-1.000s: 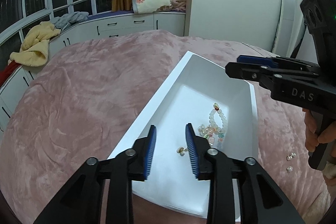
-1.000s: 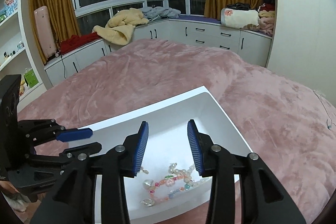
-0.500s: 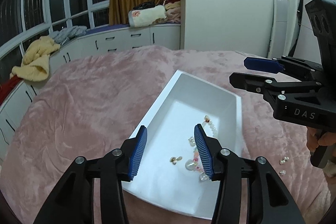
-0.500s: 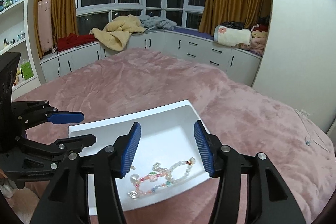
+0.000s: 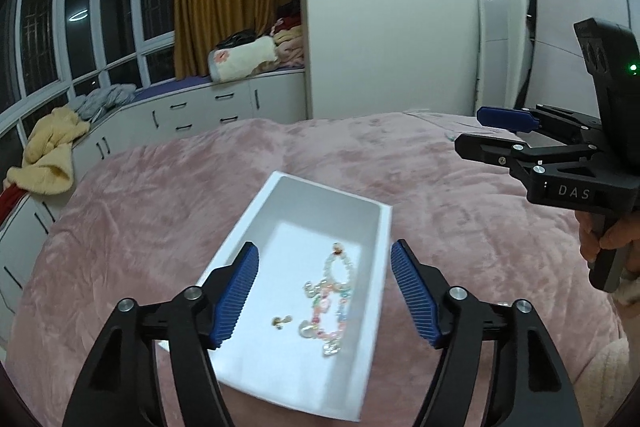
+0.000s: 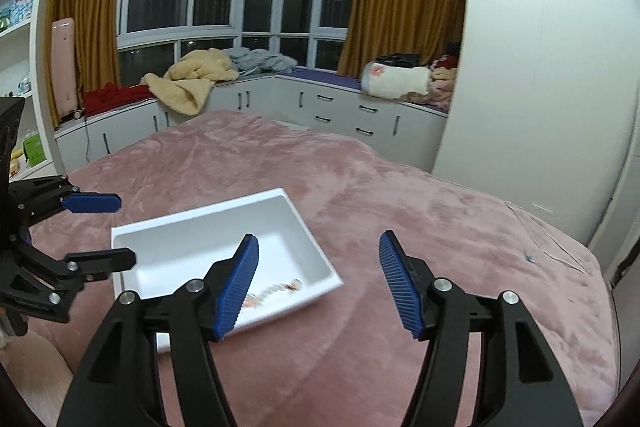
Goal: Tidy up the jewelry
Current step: 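Withdraw both tools toward the starburst brooch and last pearl earring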
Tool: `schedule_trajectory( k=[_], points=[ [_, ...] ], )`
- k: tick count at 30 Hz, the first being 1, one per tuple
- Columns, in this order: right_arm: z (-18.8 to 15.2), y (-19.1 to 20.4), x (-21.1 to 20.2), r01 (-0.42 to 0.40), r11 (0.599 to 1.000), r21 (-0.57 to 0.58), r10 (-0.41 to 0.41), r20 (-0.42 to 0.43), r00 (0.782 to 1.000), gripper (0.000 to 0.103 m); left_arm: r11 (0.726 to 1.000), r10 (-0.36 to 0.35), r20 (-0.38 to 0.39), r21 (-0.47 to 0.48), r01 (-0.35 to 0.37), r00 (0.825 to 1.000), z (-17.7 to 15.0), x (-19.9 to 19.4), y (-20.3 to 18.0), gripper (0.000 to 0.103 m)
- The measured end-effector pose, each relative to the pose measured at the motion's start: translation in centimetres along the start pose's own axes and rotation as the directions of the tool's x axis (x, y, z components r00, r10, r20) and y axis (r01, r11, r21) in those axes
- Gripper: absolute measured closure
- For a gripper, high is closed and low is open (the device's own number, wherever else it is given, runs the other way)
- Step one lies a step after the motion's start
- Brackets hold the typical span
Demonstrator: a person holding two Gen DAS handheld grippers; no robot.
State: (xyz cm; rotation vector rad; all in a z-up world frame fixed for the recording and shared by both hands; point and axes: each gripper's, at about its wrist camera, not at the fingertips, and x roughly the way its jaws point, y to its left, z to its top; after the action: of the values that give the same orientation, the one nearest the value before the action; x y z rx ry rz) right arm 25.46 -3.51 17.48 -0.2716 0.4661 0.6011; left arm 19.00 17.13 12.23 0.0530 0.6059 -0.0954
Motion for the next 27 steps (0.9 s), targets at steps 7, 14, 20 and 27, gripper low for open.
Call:
schedule_trajectory(
  k=[7, 14, 20, 27],
  points=[
    [-2.8, -3.5, -3.0, 0.050, 0.998, 0.037, -0.050, -0.011, 0.999, 0.041, 0.998, -0.058, 0.004, 0.035, 0.058, 0.998, 0.2, -0.2, -4.2, 0.026],
    [-6.7, -6.6, -4.5, 0.073, 0.994, 0.083, -0.070, -0.046, 0.997, 0.041, 0.987, -0.133, -0.025, 0.086, 0.135, 0.991, -0.6, 1.2, -9.1, 0.021],
    [-10.6, -8.6, -4.5, 0.066, 0.992, 0.108, -0.056, -0.088, 0.995, 0.041, 0.975, -0.186, -0.069, 0.108, 0.193, 0.980, -2.1, 3.1, -12.4, 0.019],
    [-15.6, -9.8, -3.7, 0.039, 0.994, 0.101, -0.025, -0.141, 0.990, 0.042, 0.965, -0.212, -0.119, 0.131, 0.227, 0.970, -4.9, 6.0, -14.6, 0.017]
  ],
)
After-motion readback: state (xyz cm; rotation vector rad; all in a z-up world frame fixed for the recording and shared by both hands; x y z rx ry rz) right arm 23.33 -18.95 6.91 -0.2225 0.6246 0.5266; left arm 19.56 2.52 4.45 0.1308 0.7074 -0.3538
